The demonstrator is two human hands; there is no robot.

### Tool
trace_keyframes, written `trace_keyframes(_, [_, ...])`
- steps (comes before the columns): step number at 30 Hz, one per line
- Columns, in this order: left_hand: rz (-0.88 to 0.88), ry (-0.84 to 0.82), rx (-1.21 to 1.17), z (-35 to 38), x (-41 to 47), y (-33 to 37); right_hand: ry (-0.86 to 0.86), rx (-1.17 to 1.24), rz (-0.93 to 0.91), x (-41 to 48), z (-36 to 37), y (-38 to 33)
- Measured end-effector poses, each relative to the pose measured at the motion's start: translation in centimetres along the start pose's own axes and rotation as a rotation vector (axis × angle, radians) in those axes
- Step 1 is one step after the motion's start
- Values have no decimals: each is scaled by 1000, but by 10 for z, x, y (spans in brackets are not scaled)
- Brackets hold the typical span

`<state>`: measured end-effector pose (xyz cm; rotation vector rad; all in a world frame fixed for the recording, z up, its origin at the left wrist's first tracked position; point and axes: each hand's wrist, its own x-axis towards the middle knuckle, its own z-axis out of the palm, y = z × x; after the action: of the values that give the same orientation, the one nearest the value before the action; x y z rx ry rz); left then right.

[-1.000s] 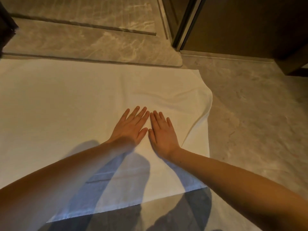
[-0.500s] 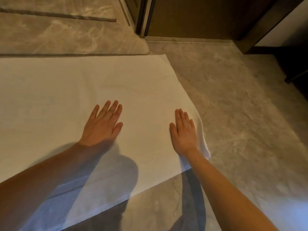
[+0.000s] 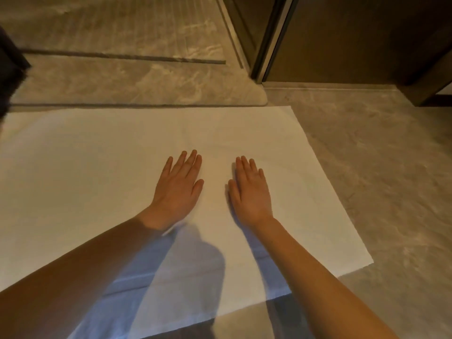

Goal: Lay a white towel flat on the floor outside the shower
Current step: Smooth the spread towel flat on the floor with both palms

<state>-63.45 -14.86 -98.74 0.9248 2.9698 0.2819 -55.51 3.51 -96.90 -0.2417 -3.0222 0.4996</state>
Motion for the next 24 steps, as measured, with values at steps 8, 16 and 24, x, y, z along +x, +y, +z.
trace_keyframes(8, [-56,-29,16,9,0,-33,-144,-48,-210,37,40,-44])
trace_keyframes(16, [-26,-3,-8,10,1,-32,-124,-57,-139,27,46,-40])
trace_keyframes(24, [-28,-9,10,14,1,-34,-68,-82,-1,47,22,17])
